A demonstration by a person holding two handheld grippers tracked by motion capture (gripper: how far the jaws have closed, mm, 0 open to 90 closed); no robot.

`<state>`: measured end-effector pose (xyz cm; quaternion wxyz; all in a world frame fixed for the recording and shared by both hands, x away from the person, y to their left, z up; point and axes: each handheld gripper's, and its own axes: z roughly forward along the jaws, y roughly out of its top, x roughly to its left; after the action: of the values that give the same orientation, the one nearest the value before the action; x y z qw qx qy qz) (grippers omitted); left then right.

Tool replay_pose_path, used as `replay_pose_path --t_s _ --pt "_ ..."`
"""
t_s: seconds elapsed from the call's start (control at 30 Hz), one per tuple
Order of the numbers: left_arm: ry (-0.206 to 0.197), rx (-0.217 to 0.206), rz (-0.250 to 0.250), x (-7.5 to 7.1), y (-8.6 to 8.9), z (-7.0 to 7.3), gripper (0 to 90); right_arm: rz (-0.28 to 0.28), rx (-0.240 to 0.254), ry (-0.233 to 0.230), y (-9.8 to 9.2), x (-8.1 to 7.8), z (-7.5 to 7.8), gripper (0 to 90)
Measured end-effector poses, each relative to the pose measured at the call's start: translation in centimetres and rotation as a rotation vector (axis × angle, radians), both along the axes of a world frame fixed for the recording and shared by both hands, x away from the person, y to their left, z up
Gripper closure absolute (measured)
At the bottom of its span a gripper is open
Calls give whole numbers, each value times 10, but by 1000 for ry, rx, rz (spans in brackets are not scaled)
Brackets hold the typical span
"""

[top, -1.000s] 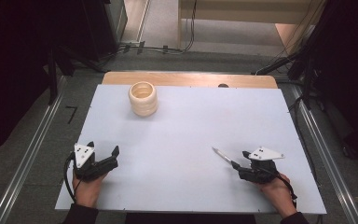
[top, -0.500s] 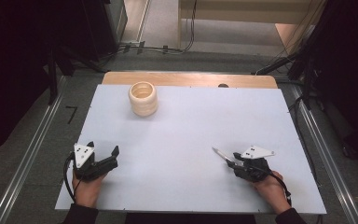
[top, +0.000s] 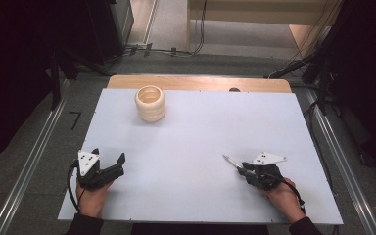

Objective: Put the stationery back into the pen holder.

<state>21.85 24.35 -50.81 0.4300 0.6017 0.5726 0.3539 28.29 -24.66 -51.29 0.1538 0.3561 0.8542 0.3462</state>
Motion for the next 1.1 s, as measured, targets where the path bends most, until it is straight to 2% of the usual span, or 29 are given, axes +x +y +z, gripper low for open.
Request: replay_pose_path --t_s 0.23,0.63,0.77,0.93,1.1 --pt "2 4 -2 1 -1 0 91 -8 -4 20 -1 3 1 721" --pt "3 2 -3 1 -1 0 91 -3 -50 -7 5 -1 2 772" --pt "1 -2 -1 1 0 0 91 -8 -30 -1 3 0 2 773" --pt "1 -4 -3 0 1 0 92 -6 -36 7 4 1 4 773" --pt "5 -6 -2 0 1 0 91 -8 -27 -11 4 2 10 773"
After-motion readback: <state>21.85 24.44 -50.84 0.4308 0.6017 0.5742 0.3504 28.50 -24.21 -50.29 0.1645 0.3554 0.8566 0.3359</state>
